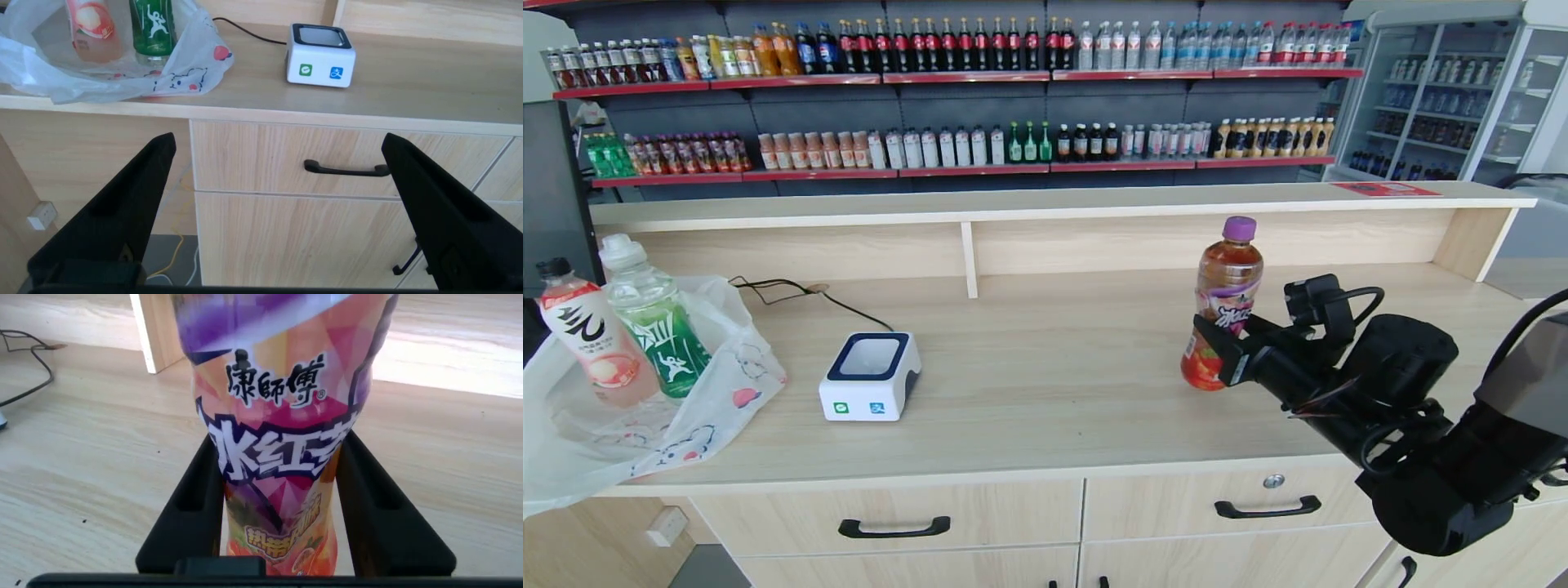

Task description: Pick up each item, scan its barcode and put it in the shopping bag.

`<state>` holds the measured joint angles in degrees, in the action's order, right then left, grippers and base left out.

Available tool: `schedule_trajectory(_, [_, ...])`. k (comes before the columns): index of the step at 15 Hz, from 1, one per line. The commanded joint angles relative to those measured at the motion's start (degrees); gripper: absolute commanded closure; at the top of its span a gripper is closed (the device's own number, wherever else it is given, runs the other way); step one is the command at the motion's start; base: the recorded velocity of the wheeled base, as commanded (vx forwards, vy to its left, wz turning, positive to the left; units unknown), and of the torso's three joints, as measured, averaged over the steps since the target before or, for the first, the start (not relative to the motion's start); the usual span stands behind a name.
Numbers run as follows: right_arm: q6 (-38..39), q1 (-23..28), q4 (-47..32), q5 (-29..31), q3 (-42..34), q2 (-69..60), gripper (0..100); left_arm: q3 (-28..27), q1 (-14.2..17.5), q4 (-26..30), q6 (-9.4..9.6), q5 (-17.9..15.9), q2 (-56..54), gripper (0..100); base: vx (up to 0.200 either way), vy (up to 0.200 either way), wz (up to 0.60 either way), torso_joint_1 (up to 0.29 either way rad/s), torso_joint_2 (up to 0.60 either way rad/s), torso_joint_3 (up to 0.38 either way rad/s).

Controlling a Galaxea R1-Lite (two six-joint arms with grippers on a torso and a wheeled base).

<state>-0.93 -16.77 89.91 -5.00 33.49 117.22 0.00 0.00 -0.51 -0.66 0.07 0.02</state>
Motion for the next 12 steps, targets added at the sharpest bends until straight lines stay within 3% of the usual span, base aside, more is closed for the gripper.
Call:
schedule_trajectory(1, [0.0, 0.0, 0.1, 0.0, -0.3, -2.4, 100, 0.0, 0.0, 0.0, -0.04, 0.0, 0.0, 0, 0.000, 0.000, 0.00, 0.000, 0.00, 0.000])
schedule_trajectory(12, [-0.6, -8.8, 0.1, 0.0, -10.7, -16.2, 100, 0.0, 0.0, 0.1, -0.13, 0.1, 0.0, 0, 0.000, 0.000, 0.00, 0.000, 0.00, 0.000])
